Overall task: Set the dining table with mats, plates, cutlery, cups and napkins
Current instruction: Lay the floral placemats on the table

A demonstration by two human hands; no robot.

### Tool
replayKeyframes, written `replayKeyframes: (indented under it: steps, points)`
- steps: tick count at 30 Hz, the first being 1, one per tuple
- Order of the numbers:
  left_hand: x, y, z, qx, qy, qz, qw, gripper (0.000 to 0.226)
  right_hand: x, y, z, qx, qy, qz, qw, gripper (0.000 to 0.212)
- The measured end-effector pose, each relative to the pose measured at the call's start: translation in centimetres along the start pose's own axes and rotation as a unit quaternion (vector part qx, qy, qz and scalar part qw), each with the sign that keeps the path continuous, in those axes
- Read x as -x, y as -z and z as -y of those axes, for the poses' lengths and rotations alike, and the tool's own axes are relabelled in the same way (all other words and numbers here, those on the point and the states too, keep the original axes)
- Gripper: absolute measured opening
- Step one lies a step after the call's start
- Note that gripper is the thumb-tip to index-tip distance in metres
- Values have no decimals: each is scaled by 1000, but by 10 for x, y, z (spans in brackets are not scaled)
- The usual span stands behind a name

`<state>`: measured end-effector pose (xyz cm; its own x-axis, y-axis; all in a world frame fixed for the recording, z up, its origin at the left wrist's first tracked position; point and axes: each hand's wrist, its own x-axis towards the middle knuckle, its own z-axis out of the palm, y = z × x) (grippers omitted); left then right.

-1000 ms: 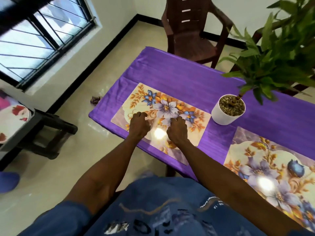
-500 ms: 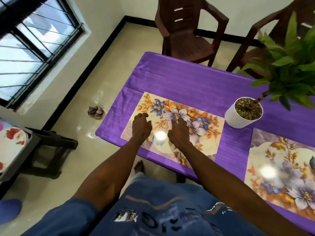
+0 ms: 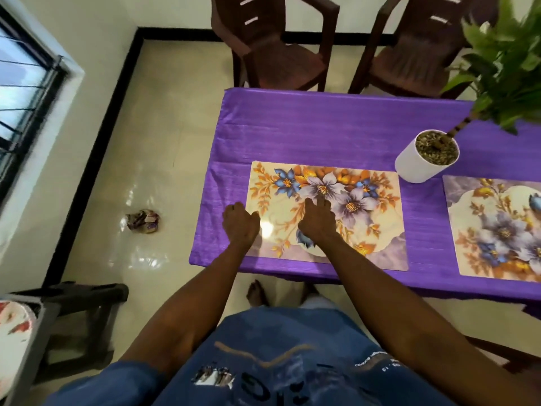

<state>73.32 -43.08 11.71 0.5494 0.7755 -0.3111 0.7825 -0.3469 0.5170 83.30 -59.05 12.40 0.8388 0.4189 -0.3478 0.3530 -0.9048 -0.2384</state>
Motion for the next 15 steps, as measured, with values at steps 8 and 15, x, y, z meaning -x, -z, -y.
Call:
replayKeyframes:
  steps: [8, 15]
  points:
    - [-12, -7, -8, 57, 90, 3, 994, 44, 1, -6, 5, 0, -9, -1, 1000, 62]
    - [1, -8, -18, 102, 100, -20, 990, 38, 3, -9, 2, 1, -1, 4, 1000, 67]
